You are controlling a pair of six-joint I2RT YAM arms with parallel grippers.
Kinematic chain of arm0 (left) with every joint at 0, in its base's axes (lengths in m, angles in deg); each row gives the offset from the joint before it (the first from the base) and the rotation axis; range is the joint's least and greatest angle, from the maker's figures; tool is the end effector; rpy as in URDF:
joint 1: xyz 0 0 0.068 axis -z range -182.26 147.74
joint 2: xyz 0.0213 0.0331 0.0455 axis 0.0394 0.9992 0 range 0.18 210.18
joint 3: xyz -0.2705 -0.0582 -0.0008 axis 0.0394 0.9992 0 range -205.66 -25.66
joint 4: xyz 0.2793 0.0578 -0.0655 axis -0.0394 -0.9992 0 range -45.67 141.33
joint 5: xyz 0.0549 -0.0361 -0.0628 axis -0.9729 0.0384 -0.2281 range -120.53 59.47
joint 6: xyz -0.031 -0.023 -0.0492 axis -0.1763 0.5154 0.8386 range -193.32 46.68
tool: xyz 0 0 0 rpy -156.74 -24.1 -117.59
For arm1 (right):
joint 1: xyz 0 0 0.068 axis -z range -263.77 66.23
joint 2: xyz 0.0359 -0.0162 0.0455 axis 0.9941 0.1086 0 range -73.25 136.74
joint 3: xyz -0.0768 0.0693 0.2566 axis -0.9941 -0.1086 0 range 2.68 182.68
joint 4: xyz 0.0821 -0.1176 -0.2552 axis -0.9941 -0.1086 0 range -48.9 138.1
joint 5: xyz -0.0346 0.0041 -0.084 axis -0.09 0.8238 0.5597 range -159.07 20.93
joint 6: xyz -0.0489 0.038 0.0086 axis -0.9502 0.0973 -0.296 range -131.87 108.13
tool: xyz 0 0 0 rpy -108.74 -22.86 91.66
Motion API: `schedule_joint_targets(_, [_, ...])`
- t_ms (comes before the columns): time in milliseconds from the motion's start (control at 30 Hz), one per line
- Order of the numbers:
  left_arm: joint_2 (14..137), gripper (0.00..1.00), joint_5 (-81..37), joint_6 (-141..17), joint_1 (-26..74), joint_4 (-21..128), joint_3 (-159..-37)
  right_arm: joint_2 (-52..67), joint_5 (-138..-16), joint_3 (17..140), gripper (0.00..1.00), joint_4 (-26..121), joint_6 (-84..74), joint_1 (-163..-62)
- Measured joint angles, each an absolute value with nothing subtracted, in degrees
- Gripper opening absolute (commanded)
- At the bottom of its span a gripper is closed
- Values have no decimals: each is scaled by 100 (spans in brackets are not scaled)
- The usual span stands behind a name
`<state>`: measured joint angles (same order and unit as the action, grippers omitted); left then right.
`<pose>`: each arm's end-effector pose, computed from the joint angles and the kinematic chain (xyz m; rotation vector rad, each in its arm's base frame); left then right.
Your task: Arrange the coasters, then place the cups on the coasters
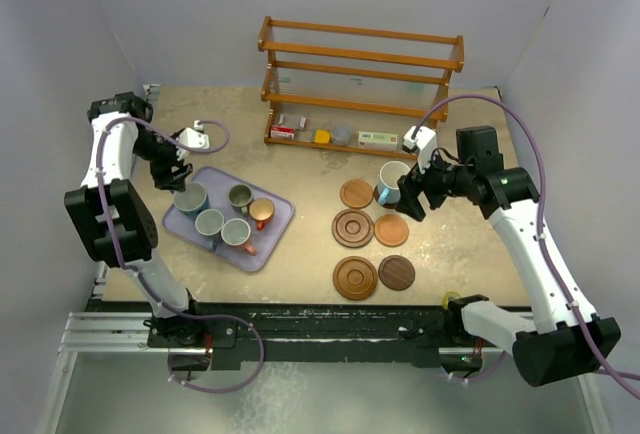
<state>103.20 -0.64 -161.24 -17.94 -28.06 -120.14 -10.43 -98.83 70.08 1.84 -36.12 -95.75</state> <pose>0.3611 0.0767 0.2774 1.5909 2.1580 -0.4045 0.2457 0.0763 0.3572 -0.9384 2.0204 0.4784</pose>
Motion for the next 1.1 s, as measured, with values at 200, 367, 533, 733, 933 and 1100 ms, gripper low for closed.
schedule_joint_targets(200, [10611,55,-150,-16565,-1492,-2846,-12021,-916,-9885,6981,82,189,-3636,-9575])
schedule_joint_targets(367, [10760,44,-392,-16688,-1165,-2756,-12018,-800,-9887,6981,82,191,-3649,-9575])
schedule_joint_targets(533, [10786,38,-759,-16755,-896,-2623,-11977,-785,-9887,6971,81,193,-3654,-9575])
schedule_joint_targets(733, [10856,33,-1085,-16884,-850,-2636,-11951,-778,-9887,6966,81,193,-3658,-9575])
schedule_joint_targets(933, [10969,29,-1199,-16913,-845,-2627,-11900,-735,-9887,6966,79,191,-3665,-9575])
schedule_joint_targets(1100, [10980,21,-1245,-16913,-828,-2599,-11704,-669,-9887,6966,79,189,-3684,-9575])
